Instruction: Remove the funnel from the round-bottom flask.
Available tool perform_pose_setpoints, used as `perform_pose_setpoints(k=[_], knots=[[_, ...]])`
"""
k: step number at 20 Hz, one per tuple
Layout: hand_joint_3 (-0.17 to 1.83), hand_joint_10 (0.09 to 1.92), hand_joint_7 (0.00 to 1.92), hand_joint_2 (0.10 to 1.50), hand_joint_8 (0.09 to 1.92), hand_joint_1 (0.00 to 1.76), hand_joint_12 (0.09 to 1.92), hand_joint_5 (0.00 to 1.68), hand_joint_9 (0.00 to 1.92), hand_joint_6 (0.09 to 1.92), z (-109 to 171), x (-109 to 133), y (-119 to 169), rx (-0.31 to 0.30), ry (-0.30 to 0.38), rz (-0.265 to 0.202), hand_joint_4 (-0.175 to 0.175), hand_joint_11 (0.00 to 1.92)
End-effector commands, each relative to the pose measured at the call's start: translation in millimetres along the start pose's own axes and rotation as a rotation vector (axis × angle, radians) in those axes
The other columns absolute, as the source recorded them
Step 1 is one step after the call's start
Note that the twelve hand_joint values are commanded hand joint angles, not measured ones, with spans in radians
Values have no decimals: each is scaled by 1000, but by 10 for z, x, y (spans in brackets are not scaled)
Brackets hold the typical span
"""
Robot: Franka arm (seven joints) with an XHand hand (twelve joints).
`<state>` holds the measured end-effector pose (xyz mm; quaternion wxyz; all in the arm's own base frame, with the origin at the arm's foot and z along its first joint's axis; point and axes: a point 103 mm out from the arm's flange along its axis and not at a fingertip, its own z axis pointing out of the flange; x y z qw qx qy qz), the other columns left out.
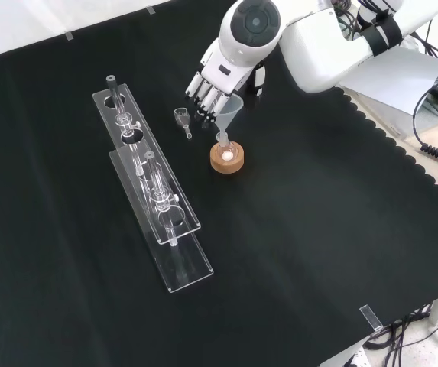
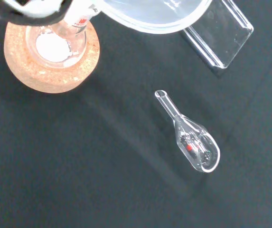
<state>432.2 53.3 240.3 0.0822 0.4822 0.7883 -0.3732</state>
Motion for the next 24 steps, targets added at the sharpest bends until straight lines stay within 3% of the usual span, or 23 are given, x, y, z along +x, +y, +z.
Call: perform_pose_setpoints(k=[1, 7, 16, 24], knots=[[460, 509, 404, 714, 600, 768, 1301, 539, 793, 93, -168, -137, -115, 55, -25, -8, 29, 444], [464, 503, 389, 718, 593, 762, 1297, 519, 796, 87, -306, -221, -254, 47, -40, 2, 26, 427], [469, 498, 396, 718, 595, 759, 1301, 519, 808, 87, -289, -111, -247, 46, -47, -21, 25, 422], [471, 495, 401, 718, 595, 758, 1301, 527, 815, 88, -343, -157, -267, 43, -63, -4, 26, 424]])
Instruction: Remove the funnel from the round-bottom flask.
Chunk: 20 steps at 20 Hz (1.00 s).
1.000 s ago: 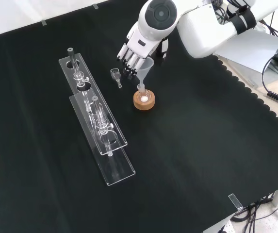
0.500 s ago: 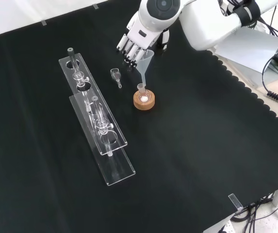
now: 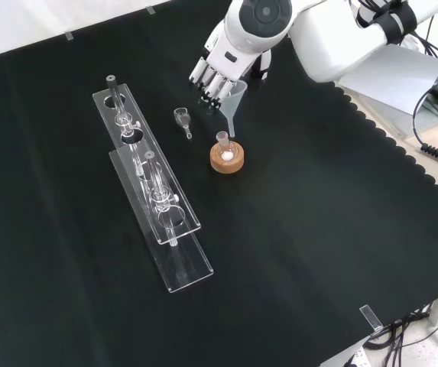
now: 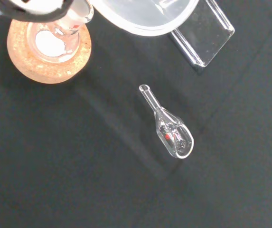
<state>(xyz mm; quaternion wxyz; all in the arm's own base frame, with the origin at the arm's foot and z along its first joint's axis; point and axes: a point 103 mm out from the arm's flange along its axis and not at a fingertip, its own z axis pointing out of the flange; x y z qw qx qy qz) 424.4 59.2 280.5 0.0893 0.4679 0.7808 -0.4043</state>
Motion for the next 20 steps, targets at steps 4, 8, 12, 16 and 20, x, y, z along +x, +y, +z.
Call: perform_pose_setpoints(k=[4, 8, 12, 16, 20], knots=[[473, 497, 421, 719, 601, 759, 1300, 546, 826, 97, -86, -118, -52, -3, -28, 26, 26, 429], [474, 500, 471, 718, 616, 760, 1298, 572, 845, 110, -75, -185, -63, -4, -35, 38, 27, 436], [487, 473, 811, 716, 637, 769, 1272, 805, 1044, 334, -80, -268, -95, -22, -41, 60, 46, 481], [500, 441, 1054, 714, 717, 792, 1202, 924, 1282, 622, -73, -318, -115, -18, -37, 70, 37, 604], [502, 451, 1092, 716, 764, 811, 1135, 931, 1383, 678, -63, -336, -121, -17, -25, 73, 10, 709]])
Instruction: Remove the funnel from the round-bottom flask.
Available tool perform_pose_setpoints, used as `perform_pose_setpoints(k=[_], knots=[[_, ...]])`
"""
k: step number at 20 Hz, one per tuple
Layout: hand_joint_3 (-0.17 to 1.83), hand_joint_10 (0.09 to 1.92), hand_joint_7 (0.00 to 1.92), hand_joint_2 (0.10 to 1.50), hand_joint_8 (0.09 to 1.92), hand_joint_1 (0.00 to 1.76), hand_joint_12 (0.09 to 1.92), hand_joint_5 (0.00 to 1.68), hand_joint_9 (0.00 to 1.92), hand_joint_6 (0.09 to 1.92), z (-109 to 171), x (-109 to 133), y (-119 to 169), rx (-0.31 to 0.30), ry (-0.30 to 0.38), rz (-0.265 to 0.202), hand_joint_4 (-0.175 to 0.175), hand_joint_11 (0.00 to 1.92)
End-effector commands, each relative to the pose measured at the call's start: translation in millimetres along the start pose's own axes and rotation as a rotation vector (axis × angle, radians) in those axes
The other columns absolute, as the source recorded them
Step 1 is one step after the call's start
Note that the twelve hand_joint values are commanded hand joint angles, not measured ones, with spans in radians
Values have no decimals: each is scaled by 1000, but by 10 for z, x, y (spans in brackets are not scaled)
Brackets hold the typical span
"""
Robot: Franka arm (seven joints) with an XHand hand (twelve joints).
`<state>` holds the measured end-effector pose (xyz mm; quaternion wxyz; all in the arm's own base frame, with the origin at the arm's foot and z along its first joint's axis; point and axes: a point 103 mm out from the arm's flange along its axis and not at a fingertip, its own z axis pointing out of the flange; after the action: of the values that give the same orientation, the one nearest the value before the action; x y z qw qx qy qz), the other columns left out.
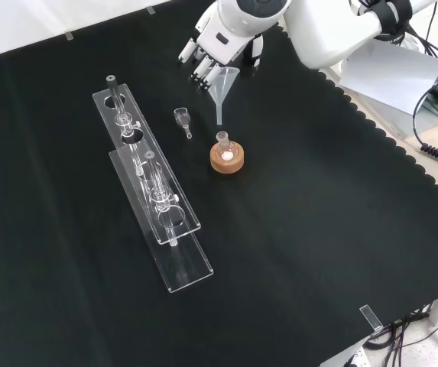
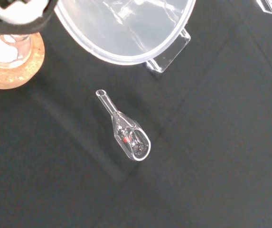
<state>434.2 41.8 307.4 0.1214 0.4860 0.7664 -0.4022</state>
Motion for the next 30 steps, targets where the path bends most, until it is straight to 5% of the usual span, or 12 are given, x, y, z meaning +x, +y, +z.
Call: perform_pose_setpoints(k=[1, 17, 30], knots=[[503, 452, 1095, 717, 770, 813, 1128, 932, 1394, 681, 15, -32, -10, 4, 11, 6, 8, 722], [502, 448, 1107, 718, 792, 822, 1094, 937, 1424, 696, -13, -386, -50, 68, -77, 83, -3, 765], [502, 443, 1110, 718, 797, 824, 1084, 938, 1428, 702, 51, -731, -65, 82, -27, 133, -5, 775]])
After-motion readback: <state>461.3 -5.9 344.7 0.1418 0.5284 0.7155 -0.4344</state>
